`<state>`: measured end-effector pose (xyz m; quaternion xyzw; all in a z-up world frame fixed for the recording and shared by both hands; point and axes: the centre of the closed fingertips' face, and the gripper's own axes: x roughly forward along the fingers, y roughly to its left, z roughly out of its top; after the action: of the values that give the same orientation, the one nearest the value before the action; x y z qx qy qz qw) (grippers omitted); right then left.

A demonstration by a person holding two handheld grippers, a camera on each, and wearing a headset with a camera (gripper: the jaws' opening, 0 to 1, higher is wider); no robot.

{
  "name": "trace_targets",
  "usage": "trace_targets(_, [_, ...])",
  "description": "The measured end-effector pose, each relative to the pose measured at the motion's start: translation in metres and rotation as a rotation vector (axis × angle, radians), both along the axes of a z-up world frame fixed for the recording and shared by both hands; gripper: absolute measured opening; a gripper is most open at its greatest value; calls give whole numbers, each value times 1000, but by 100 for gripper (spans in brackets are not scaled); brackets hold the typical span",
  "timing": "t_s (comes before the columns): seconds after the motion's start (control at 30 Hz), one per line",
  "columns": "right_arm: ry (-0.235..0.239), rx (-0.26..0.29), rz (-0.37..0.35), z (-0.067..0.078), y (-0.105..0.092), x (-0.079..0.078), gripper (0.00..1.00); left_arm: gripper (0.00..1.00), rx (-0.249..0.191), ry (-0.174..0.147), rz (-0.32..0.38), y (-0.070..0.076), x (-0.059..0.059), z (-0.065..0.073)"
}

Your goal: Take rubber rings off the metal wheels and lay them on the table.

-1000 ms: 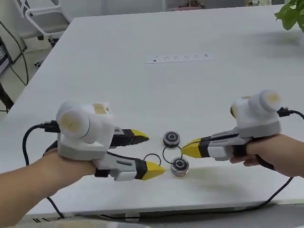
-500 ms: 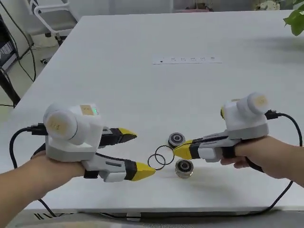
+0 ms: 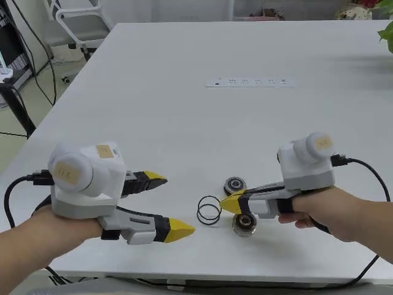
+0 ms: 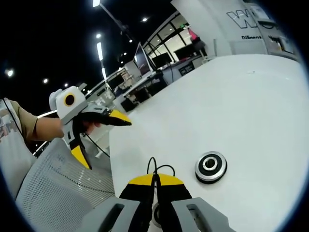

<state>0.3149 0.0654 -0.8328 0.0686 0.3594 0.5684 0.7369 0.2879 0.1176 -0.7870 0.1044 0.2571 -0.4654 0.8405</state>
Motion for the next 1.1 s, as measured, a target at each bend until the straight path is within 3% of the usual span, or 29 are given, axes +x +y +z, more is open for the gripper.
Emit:
trace_targets(0.7, [17, -54, -21, -14, 1, 1, 0, 68, 9, 17, 5, 2, -2, -4])
trace_targets(1.1, [-12, -97, 1, -20, 0, 4, 2, 67, 13, 25, 6, 3, -5, -7])
